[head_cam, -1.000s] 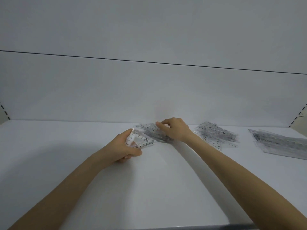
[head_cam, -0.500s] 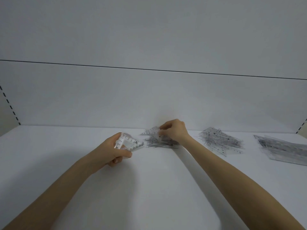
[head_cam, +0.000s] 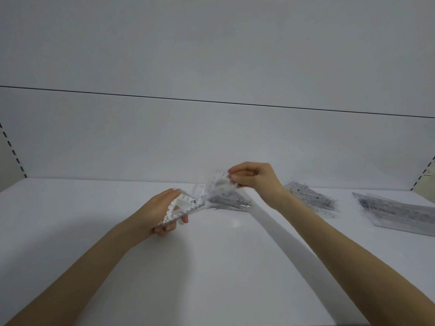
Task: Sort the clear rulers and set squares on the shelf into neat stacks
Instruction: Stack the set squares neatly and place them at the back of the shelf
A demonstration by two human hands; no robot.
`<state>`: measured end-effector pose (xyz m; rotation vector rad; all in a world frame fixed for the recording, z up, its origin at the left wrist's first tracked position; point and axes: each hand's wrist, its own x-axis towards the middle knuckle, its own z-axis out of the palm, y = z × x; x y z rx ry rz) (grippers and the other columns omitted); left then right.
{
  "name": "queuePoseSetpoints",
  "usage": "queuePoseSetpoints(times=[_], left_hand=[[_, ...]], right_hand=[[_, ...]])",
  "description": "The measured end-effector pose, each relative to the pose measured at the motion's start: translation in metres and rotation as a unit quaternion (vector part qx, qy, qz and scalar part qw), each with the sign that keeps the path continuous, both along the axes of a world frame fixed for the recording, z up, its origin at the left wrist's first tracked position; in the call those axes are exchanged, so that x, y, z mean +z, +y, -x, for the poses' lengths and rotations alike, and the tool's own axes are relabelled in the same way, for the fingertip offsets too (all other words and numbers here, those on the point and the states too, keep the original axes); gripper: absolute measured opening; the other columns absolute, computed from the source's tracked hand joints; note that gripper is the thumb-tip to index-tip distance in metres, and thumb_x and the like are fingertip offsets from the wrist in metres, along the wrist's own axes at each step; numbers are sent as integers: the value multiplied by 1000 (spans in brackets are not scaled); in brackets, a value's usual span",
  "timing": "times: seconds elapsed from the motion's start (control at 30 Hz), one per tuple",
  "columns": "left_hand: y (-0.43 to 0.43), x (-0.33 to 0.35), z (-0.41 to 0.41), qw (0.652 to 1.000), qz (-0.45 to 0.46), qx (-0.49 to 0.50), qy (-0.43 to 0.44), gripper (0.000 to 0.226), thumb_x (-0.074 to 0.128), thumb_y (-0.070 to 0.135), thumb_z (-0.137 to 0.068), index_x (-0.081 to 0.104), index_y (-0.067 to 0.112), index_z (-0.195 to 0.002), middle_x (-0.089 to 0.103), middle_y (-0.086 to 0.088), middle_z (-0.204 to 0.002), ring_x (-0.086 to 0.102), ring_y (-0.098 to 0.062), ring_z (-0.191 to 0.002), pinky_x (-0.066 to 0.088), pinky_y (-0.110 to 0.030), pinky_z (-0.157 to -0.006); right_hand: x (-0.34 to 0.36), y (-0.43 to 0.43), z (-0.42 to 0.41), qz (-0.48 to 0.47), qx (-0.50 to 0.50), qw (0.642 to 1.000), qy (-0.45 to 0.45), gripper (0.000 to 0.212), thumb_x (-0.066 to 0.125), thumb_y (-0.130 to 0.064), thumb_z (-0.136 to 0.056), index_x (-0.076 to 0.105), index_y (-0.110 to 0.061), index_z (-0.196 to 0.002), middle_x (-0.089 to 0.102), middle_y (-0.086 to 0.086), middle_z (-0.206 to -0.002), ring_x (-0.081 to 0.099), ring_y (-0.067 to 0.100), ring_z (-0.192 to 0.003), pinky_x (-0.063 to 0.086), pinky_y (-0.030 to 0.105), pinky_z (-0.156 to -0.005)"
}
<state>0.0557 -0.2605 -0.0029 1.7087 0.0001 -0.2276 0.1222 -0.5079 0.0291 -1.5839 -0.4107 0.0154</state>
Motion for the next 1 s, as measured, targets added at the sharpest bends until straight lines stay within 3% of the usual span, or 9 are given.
queuePoseSetpoints(times=[0.2,0.37,0.5,0.63,0.7,0.77,0.87,1.0], left_hand=[[-18,3,-4,999,33,-27,15,45,30,41,-102,57,8,-116,63,-22,-78,37,-17,-39,23,-18,-40],[-25,4,-4,999,26,-26,-2,35,36,37,-101,58,13,-113,63,-20,-78,37,-18,-41,21,-18,-43],[-27,5,-2,999,27,-29,-14,16,49,14,-96,57,14,-110,61,-19,-76,37,-16,-40,20,-17,-41],[-21,2,-3,999,20,-39,-22,35,62,0,-80,56,13,-112,63,-15,-76,35,-14,-41,20,-18,-42],[-16,1,-3,999,16,-29,-21,43,64,5,-68,54,8,-110,64,-15,-76,34,-14,-41,20,-17,-42],[-10,0,-1,999,16,-21,-21,46,64,6,-64,54,6,-108,64,-15,-75,33,-15,-40,20,-17,-42],[-3,-1,1,1000,2,-15,-22,47,67,5,-61,54,7,-106,63,-14,-71,33,-15,-39,22,-17,-40],[2,-2,0,999,-21,-13,-25,47,67,5,-60,55,8,-105,59,-10,-65,34,-15,-40,21,-17,-41]], right_hand=[[-17,39,27,80,1,996,-30,16,73,7,-77,73,-7,-85,70,8,-76,65,13,-69,55,25,-73],[-26,50,36,178,-69,973,-130,11,73,-9,-80,74,-20,-84,71,-7,-79,58,-5,-68,41,10,-66],[-28,50,40,214,-85,962,-145,12,74,-18,-81,73,-24,-91,67,-13,-88,53,-3,-86,43,19,-76],[-20,47,28,218,-62,962,-153,10,70,-23,-85,74,-22,-94,70,-9,-96,58,1,-89,45,22,-78],[-15,32,6,217,-124,959,-137,15,63,-21,-91,75,-14,-96,72,-5,-94,61,4,-86,49,25,-79],[-14,13,-16,317,-172,927,-98,23,57,-29,-94,74,-16,-100,73,-1,-96,63,15,-96,49,32,-86],[-28,-5,-33,440,-138,887,-18,35,60,-49,-88,71,-19,-102,66,-4,-90,60,17,-93,50,31,-84],[-44,-2,-37,441,-131,888,-3,32,68,-42,-83,71,-10,-86,69,4,-83,59,18,-81,50,34,-75]])
